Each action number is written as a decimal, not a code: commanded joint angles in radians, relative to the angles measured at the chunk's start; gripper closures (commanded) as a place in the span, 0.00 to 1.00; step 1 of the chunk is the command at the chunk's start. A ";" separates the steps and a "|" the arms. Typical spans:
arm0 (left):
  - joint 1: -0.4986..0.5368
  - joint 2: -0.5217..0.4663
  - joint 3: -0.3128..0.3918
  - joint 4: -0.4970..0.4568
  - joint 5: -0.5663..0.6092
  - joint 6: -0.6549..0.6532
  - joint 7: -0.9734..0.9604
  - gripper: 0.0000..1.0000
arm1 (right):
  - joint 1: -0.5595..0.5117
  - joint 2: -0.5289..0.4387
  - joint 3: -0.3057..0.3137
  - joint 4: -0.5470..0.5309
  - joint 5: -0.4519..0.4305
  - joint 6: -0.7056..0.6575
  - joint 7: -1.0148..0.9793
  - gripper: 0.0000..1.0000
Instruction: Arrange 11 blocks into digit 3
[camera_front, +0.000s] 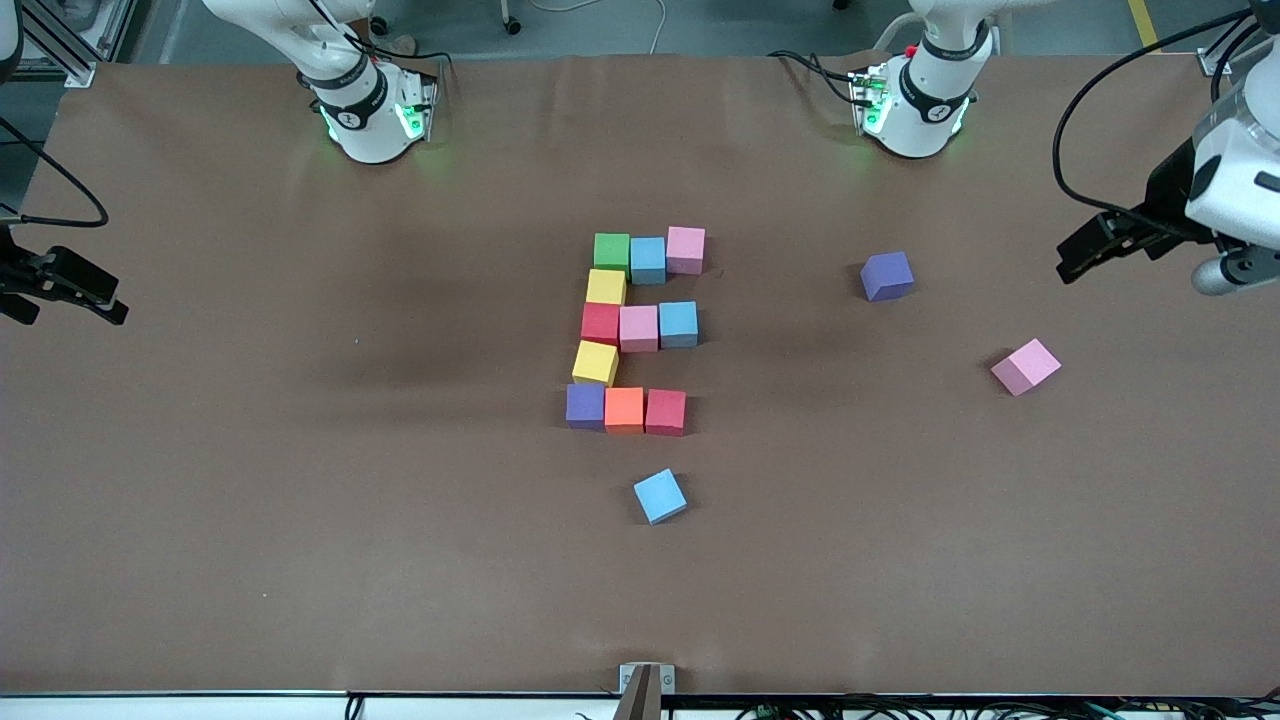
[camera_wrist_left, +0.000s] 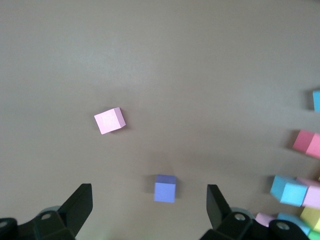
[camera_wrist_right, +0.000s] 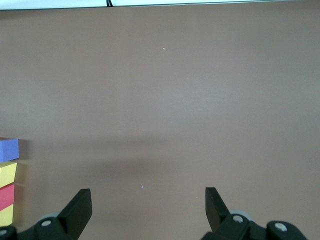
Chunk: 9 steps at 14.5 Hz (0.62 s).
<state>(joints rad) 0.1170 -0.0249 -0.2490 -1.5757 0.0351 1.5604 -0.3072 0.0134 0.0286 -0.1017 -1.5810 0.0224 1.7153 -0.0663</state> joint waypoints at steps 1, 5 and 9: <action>-0.064 -0.039 0.103 -0.027 -0.033 -0.011 0.175 0.00 | -0.004 -0.003 0.010 0.007 -0.015 -0.009 0.006 0.00; -0.120 -0.027 0.217 0.006 -0.096 -0.051 0.201 0.00 | -0.001 -0.004 0.011 0.007 -0.013 -0.022 0.008 0.00; -0.125 0.017 0.214 0.063 -0.087 -0.056 0.171 0.00 | -0.001 -0.004 0.011 0.007 -0.013 -0.022 0.007 0.00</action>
